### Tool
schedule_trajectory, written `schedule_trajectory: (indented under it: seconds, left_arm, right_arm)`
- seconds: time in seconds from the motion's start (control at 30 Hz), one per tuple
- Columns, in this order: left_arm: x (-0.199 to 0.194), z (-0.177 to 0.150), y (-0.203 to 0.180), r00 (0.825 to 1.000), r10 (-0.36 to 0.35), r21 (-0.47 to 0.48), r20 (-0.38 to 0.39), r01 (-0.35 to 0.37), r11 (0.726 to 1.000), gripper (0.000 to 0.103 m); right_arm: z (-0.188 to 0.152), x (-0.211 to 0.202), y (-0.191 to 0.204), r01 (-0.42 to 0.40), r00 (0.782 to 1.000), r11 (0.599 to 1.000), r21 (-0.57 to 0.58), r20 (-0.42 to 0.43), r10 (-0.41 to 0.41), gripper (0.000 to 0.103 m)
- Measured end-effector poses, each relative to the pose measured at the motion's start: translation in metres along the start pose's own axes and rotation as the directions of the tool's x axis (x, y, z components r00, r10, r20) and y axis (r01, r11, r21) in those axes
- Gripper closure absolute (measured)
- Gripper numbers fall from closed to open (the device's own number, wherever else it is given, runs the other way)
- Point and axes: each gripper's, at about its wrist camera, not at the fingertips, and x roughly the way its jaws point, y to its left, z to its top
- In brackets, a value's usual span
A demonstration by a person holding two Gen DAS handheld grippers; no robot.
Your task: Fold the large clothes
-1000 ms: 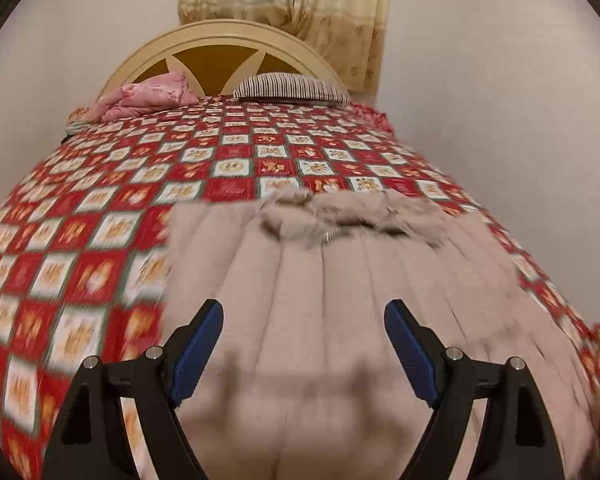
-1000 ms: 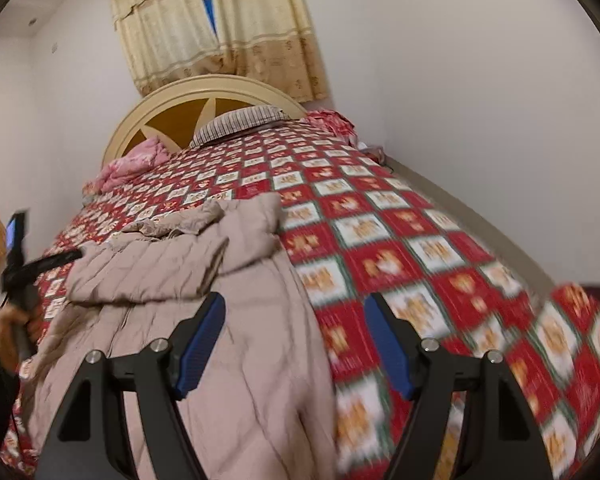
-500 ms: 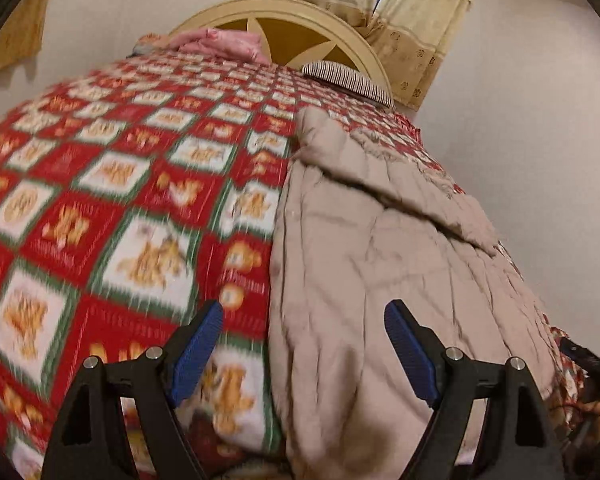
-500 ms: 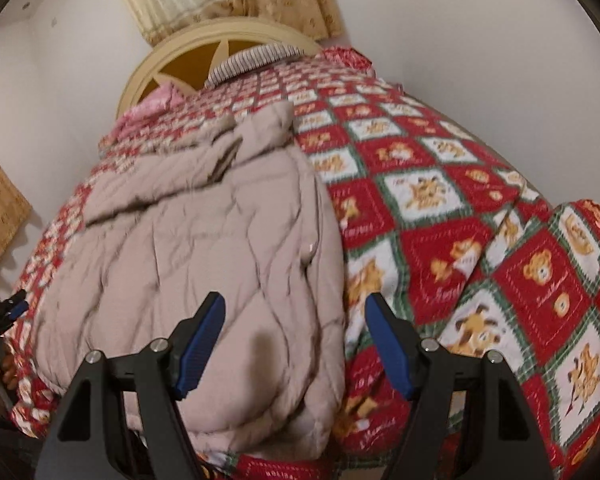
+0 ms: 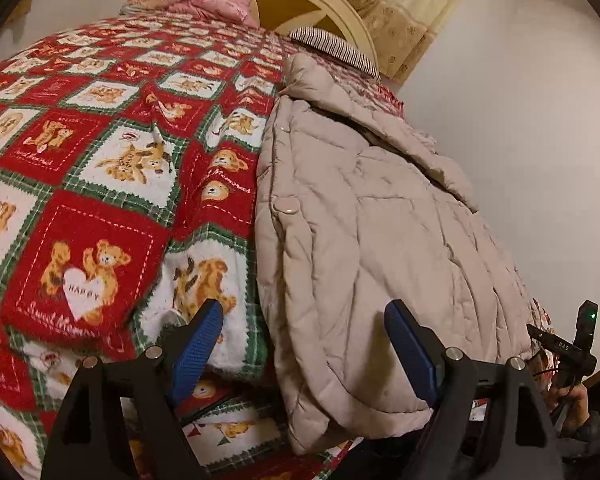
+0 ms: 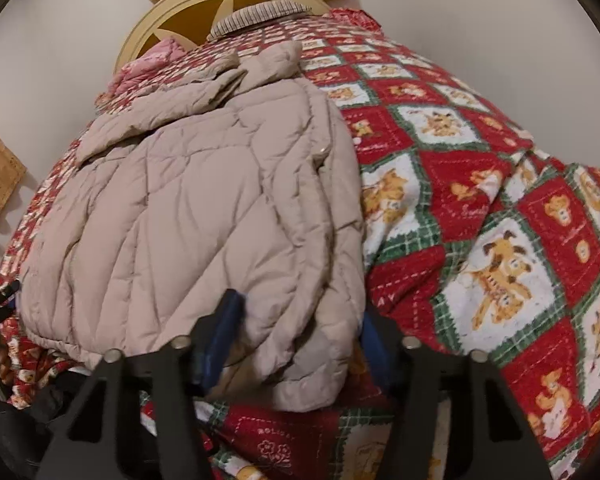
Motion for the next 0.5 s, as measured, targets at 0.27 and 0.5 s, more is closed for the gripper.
schedule_trajectory:
  seconds: [0.27, 0.5]
  left_arm:
    - [-0.001, -0.018, -0.016, 0.992, -0.111, 0.032, -0.064, 0.113, 0.993, 0.02]
    - [0.0, -0.023, -0.031, 0.993, -0.109, 0.044, -0.044, 0.111, 0.993, 0.028]
  right_arm:
    - [-0.002, 0.002, -0.002, -0.058, 0.998, 0.998, 0.029, -0.001, 0.058, 0.041]
    - [-0.004, 0.008, 0.002, -0.044, 0.999, 0.999, -0.001, 0.0, 0.044, 0.041]
